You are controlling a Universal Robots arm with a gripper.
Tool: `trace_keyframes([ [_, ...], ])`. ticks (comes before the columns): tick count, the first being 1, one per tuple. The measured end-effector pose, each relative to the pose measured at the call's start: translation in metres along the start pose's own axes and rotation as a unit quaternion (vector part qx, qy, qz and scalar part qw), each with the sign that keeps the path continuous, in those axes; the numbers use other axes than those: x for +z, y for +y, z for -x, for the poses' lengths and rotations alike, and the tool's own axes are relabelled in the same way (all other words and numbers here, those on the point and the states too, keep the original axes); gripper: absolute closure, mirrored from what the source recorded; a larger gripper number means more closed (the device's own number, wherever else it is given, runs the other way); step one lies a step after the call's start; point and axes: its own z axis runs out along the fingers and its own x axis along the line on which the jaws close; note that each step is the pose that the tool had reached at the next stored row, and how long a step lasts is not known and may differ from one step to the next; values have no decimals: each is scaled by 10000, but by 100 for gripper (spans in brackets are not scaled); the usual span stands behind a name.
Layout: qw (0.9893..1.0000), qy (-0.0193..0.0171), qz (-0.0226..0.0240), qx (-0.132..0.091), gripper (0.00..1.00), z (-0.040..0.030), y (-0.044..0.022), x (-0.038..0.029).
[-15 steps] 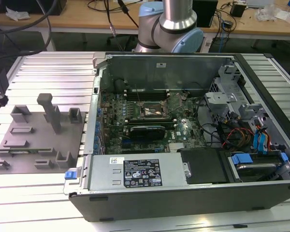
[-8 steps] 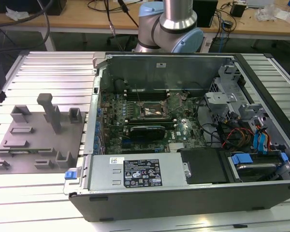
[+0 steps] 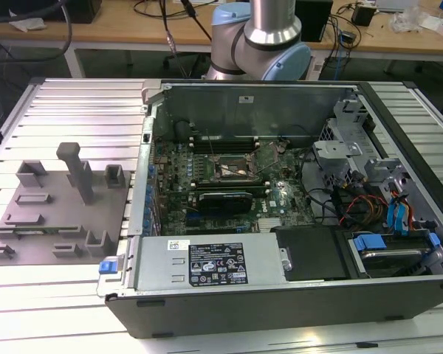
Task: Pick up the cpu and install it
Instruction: 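Pick up the cpu and move it towards the insertion slot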
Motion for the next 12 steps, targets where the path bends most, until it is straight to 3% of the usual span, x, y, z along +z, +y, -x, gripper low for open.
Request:
trace_keyframes([
  [12,10000,-1,0,0,45,8,16,-331],
])
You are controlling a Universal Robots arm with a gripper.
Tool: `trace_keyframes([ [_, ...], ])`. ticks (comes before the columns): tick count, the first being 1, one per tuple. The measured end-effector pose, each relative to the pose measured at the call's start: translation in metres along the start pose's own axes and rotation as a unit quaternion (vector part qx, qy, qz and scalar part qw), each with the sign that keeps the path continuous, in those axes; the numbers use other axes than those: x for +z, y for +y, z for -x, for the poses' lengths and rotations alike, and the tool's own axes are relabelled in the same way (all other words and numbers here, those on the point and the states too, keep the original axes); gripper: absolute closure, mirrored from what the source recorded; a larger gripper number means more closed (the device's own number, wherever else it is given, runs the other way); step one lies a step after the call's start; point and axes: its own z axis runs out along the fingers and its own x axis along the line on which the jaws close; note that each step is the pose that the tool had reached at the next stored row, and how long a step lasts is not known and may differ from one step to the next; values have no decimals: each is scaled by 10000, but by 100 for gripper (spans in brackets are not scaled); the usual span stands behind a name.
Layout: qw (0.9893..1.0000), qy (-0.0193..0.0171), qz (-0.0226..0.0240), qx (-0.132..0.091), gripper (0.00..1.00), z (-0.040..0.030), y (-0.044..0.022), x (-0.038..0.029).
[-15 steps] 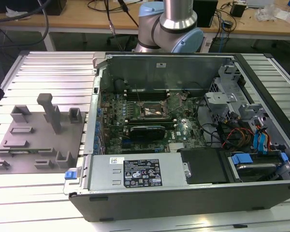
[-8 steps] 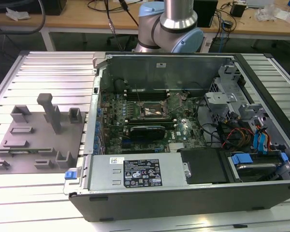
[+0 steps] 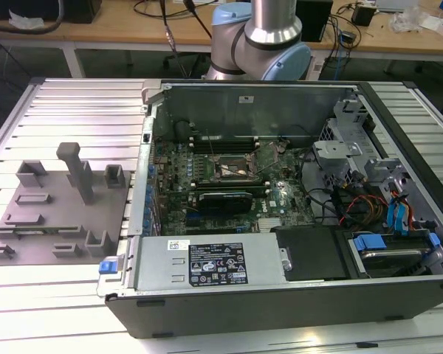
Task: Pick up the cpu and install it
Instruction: 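Pick up the cpu and move it towards the insertion slot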
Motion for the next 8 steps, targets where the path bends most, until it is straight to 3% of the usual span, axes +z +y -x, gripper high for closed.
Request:
trace_keyframes([
  [8,10000,1,0,0,45,6,14,-260],
])
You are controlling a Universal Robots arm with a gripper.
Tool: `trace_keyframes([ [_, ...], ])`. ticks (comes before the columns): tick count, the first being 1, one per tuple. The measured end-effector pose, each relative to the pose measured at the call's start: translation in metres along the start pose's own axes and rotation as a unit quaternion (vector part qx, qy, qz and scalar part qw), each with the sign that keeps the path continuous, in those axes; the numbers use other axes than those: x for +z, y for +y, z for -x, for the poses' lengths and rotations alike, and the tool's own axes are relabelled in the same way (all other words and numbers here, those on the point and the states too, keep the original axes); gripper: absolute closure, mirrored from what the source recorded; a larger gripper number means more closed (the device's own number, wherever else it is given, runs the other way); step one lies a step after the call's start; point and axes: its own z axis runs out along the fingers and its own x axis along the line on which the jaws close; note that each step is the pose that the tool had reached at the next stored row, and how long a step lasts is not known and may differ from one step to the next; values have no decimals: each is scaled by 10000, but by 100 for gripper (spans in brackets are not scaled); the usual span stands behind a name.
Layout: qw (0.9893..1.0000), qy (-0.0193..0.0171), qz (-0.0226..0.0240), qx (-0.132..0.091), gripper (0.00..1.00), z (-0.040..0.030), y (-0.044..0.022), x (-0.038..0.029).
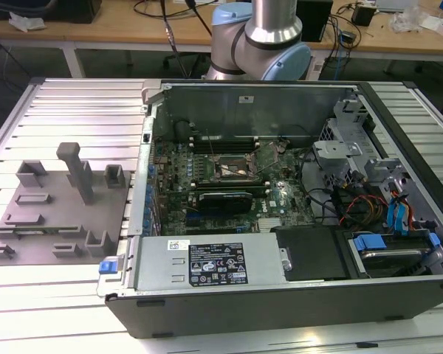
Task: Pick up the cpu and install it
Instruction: 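Pick up the cpu and move it towards the insertion slot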
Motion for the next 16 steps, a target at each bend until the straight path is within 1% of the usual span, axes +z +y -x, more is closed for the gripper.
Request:
trace_keyframes([
  [6,10000,0,0,0,45,3,7,-119],
  [9,10000,0,0,0,45,5,13,-209],
  [11,10000,0,0,0,45,5,14,-234],
  [16,10000,1,-1,0,45,9,15,-236],
])
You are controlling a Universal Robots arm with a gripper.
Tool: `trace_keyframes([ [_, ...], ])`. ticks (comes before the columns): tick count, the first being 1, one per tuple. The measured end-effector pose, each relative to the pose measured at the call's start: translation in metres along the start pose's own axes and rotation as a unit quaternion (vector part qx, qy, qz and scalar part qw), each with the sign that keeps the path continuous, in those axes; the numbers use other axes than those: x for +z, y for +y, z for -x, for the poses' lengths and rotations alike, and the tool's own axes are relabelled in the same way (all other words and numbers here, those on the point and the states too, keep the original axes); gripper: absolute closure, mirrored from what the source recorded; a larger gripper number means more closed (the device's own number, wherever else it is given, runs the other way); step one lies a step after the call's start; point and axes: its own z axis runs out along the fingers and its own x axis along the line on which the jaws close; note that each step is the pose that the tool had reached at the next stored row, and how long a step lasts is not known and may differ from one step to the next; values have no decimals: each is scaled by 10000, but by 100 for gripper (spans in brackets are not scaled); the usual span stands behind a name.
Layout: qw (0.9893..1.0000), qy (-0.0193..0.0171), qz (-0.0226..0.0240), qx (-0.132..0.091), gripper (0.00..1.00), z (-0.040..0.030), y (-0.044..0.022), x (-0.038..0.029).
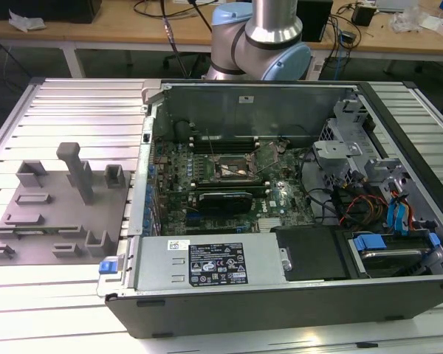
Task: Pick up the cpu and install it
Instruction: 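Pick up the cpu and move it towards the insertion slot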
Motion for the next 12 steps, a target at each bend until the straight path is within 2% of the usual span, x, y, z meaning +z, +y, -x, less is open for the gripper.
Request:
trace_keyframes([
  [7,10000,-1,1,-1,45,85,2,3],
  [12,10000,-1,1,0,45,187,7,6],
])
